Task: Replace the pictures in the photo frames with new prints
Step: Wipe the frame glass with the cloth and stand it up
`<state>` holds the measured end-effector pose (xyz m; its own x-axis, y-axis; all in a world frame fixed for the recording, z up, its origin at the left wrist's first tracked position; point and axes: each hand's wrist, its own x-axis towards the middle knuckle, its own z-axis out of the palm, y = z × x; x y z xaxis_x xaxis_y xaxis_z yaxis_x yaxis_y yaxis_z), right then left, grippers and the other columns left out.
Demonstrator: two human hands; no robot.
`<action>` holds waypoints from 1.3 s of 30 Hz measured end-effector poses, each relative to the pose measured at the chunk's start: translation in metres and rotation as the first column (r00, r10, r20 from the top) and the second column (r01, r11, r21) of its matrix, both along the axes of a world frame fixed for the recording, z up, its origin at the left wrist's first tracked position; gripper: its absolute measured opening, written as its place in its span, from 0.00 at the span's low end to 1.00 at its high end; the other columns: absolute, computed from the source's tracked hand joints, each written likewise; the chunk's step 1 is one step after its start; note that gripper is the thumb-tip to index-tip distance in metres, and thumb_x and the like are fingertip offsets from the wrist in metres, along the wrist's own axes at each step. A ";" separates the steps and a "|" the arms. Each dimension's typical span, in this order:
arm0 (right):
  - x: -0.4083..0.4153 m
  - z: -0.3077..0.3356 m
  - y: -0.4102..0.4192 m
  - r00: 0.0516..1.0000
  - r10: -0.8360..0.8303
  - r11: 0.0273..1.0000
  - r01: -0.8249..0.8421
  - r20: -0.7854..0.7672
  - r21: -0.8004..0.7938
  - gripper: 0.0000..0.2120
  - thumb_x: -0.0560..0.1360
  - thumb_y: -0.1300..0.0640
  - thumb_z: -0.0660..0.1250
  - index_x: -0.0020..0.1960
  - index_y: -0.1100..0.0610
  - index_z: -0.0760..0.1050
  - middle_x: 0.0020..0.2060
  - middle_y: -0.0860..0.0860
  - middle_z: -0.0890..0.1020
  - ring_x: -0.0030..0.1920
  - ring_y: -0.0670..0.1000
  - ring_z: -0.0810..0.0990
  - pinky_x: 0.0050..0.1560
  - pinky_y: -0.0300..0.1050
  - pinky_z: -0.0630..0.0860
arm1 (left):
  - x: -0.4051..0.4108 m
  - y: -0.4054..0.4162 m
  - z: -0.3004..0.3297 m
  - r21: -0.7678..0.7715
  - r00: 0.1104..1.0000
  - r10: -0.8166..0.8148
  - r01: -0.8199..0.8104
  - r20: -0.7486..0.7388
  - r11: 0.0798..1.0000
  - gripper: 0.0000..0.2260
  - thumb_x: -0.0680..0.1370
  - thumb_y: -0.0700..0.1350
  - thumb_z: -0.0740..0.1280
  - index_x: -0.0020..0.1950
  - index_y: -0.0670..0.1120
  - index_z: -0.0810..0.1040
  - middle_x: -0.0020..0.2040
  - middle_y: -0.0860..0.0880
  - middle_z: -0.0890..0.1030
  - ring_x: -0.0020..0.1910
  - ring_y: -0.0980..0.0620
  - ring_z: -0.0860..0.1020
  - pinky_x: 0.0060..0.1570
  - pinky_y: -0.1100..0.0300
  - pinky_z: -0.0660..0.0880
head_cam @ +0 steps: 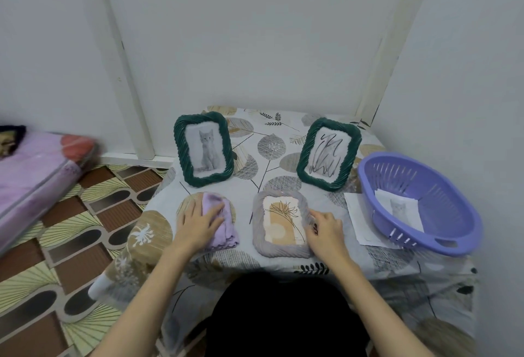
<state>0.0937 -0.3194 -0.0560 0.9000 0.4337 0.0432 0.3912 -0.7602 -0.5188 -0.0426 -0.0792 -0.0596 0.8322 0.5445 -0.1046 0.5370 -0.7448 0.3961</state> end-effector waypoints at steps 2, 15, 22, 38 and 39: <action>-0.002 -0.003 0.000 0.998 -0.053 0.986 0.059 0.043 -0.157 0.18 0.77 0.50 0.57 0.64 0.58 0.70 0.62 0.57 0.70 0.61 0.59 0.66 0.60 0.51 0.65 | 0.001 0.002 -0.002 0.013 0.996 0.036 -0.035 -0.086 0.999 0.20 0.81 0.57 0.48 0.73 0.62 0.55 0.77 0.42 0.44 0.76 0.41 0.43 0.74 0.46 0.43; -0.002 0.007 0.004 0.872 -0.178 0.836 0.378 -0.455 0.398 0.16 0.70 0.65 0.67 0.57 0.62 0.73 0.52 0.58 0.80 0.52 0.57 0.78 0.56 0.48 0.74 | 0.059 -0.091 0.012 -0.246 0.986 -0.033 0.073 0.161 0.967 0.26 0.77 0.48 0.64 0.72 0.43 0.61 0.69 0.40 0.68 0.70 0.42 0.63 0.69 0.53 0.61; 0.002 0.021 -0.011 0.835 0.139 0.552 0.381 -0.532 0.742 0.16 0.72 0.71 0.66 0.55 0.56 0.71 0.54 0.57 0.79 0.55 0.57 0.79 0.59 0.56 0.75 | 0.055 -0.083 0.043 -0.913 0.829 0.478 0.089 0.290 0.399 0.37 0.73 0.37 0.69 0.75 0.47 0.52 0.65 0.43 0.71 0.56 0.46 0.75 0.46 0.54 0.76; 0.043 0.128 0.014 0.754 0.570 0.553 -0.058 -0.327 0.831 0.28 0.72 0.67 0.67 0.69 0.55 0.64 0.45 0.64 0.76 0.43 0.54 0.76 0.45 0.50 0.78 | 0.061 -0.052 0.117 -0.712 0.679 0.262 0.551 0.686 0.434 0.35 0.74 0.31 0.65 0.70 0.62 0.59 0.58 0.43 0.79 0.53 0.47 0.81 0.42 0.54 0.81; 0.048 0.129 0.020 0.752 0.576 0.544 -0.059 -0.321 0.837 0.28 0.71 0.65 0.69 0.69 0.53 0.65 0.46 0.66 0.76 0.44 0.56 0.76 0.47 0.55 0.78 | 0.063 -0.047 0.115 -0.712 0.681 0.261 0.547 0.685 0.440 0.35 0.74 0.31 0.65 0.70 0.63 0.60 0.59 0.42 0.79 0.54 0.46 0.81 0.43 0.53 0.80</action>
